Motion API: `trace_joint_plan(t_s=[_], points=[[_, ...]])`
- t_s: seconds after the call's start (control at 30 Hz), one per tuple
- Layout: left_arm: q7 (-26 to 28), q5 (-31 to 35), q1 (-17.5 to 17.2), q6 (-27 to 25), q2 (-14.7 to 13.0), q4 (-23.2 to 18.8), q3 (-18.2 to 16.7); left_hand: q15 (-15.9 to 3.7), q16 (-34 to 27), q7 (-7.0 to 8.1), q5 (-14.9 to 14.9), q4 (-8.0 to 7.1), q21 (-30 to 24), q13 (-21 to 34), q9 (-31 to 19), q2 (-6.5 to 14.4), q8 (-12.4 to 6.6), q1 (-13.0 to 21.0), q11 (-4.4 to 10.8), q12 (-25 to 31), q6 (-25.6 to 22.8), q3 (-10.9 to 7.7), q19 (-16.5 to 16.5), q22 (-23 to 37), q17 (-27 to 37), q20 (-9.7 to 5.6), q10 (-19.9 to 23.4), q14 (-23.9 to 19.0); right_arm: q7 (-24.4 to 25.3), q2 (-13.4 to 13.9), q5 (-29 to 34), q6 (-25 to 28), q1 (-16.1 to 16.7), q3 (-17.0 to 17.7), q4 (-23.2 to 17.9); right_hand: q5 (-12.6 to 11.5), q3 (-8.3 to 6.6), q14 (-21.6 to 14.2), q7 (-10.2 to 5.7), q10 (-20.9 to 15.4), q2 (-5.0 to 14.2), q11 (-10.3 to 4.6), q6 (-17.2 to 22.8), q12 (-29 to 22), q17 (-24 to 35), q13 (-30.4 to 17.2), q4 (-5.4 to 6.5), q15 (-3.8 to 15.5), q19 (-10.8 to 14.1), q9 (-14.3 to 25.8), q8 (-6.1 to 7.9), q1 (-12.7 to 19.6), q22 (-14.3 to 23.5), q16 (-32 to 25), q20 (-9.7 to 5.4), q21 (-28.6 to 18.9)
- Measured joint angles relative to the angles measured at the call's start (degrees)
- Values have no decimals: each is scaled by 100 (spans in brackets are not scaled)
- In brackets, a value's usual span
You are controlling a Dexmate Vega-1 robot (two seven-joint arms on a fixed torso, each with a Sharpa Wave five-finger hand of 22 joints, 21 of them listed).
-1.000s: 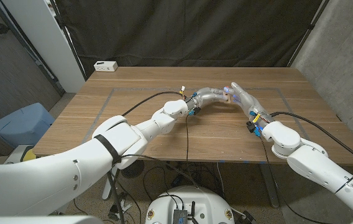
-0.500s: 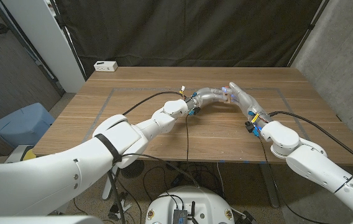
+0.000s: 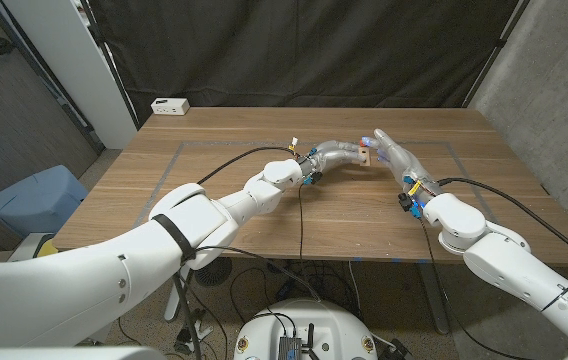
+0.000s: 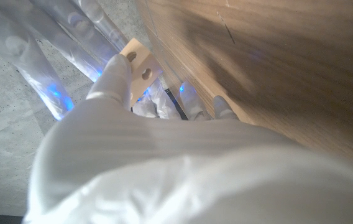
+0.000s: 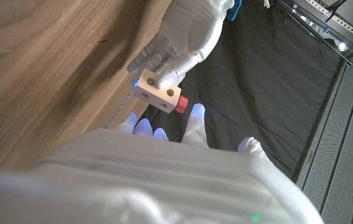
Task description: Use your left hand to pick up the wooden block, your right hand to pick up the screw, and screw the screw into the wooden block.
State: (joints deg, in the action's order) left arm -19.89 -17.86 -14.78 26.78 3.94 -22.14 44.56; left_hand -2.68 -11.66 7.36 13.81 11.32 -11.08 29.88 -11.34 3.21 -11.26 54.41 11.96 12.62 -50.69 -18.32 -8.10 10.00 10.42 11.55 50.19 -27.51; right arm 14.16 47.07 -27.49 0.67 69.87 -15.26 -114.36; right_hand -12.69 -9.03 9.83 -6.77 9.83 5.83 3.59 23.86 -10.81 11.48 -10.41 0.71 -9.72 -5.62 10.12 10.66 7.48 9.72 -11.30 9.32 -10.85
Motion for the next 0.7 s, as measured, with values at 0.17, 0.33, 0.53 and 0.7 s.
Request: trace_joint_plan(t_s=[0.17, 0.33, 0.53, 0.7], points=[[-12, 4, 1, 11, -7, -12, 3, 0, 0, 0, -1, 0, 0, -3, 2, 0, -20, 0, 0, 21, 0, 0, 0, 0, -1, 0, -1, 0, 30, -2, -2, -17, 22, 71, 42, 0, 0, 0, 0, 0, 0, 0, 0, 0, 0, 0, 0, 0, 0, 0, 0, 0, 0, 0, 0, 0], [-20, 8, 1, 26, -11, -24, 5, 0, 0, 1, -16, 0, 0, -3, 4, 1, -21, 1, 5, 21, -1, 0, 0, 0, -4, 0, 3, 0, 28, -8, -18, -20, 7, 96, 108, 0, 0, 0, 22, 0, -2, 0, -23, 0, 0, 0, 0, 0, 0, 0, 0, -2, 0, 0, 0, 0], [-25, 14, 3, 47, -22, -37, 7, 0, 0, 1, -17, 0, 0, 11, 3, 1, -21, 1, 5, 21, -1, 0, 0, 0, -3, 0, 3, 0, -28, -25, -40, -23, -71, 104, 211, 0, 0, 0, 48, 0, -33, 0, -58, 0, 0, 0, 0, 0, 0, 1, -29, -33, 0, 0, 0, 0], [-33, 21, 5, 50, -29, -46, 9, 0, 0, 0, -17, 0, 0, 11, 1, 1, -20, 1, 4, 21, -1, 0, 0, 0, 6, 0, 2, 0, -82, -37, -54, -27, -137, 95, 302, 0, 0, 0, 31, 0, -32, 0, -75, 0, 0, 0, 0, 0, 0, 1, -29, -32, 0, 0, 0, 0]])
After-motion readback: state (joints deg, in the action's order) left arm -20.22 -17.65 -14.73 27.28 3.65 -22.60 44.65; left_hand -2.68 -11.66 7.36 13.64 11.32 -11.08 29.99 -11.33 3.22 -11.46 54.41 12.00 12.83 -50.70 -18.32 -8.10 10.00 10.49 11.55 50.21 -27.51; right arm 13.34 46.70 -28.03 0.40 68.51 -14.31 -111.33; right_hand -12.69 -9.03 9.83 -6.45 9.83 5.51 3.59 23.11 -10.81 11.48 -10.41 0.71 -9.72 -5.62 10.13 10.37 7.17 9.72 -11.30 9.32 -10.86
